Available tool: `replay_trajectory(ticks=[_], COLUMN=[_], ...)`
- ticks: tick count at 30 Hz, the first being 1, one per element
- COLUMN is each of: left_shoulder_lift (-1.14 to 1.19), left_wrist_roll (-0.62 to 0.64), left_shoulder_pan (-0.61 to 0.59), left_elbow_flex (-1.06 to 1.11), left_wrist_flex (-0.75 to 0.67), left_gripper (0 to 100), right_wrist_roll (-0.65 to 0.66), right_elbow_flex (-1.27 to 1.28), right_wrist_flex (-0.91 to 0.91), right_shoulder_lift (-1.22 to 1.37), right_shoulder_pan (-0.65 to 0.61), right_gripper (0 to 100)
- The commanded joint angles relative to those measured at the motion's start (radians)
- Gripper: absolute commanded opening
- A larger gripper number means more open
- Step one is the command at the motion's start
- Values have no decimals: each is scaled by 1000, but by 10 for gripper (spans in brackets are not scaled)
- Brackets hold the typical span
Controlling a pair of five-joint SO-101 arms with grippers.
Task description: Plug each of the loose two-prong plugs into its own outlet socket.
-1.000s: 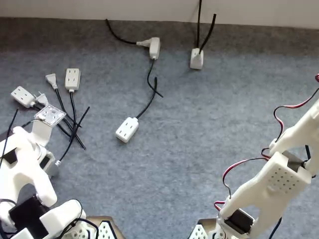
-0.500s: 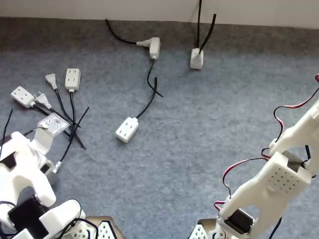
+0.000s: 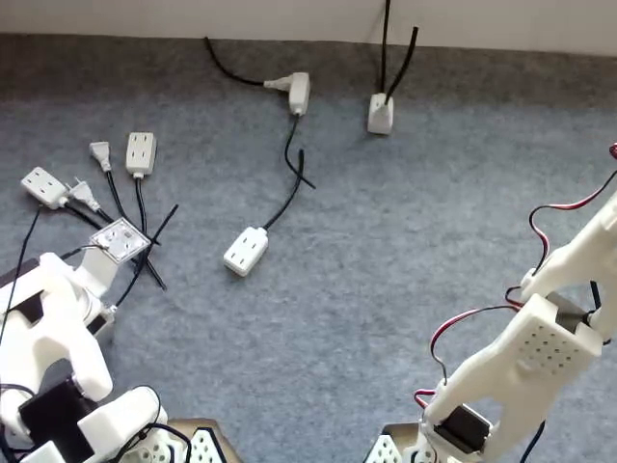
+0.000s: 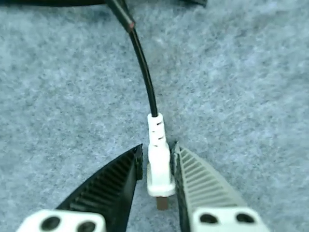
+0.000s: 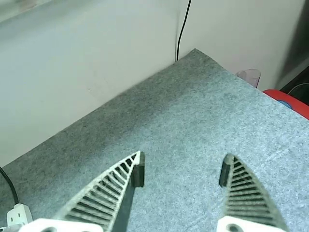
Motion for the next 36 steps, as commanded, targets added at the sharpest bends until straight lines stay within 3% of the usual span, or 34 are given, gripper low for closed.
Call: replay_trajectory(ticks=[1,7,13,24,27,32,36], left_shoulder_lift=[-18,-16,-16,-45,-136,-470,-825], left_wrist_roll=[-6,-6,-12,-6,-5,3,149], left_shoulder_pan=[22,22,30,87,157,321,506], left_elbow_flex=[-2,-2,-2,-36,-101,-288,-395], left_wrist_flex=[-26,-26,-26,-20,80,443,552], left_gripper=[194,190,61,52,52,52,52], right_wrist_roll=[-8,-8,-8,-9,-11,-11,-11], right_elbow_flex=[-108,-108,-107,-107,-107,-102,-102], right_wrist_flex=[42,42,42,42,42,42,42], right_shoulder_lift=[-58,-58,-58,-58,-58,-56,-56], right_shoulder_pan=[12,12,12,7,1,-62,-113], right_gripper=[253,253,253,253,253,253,253])
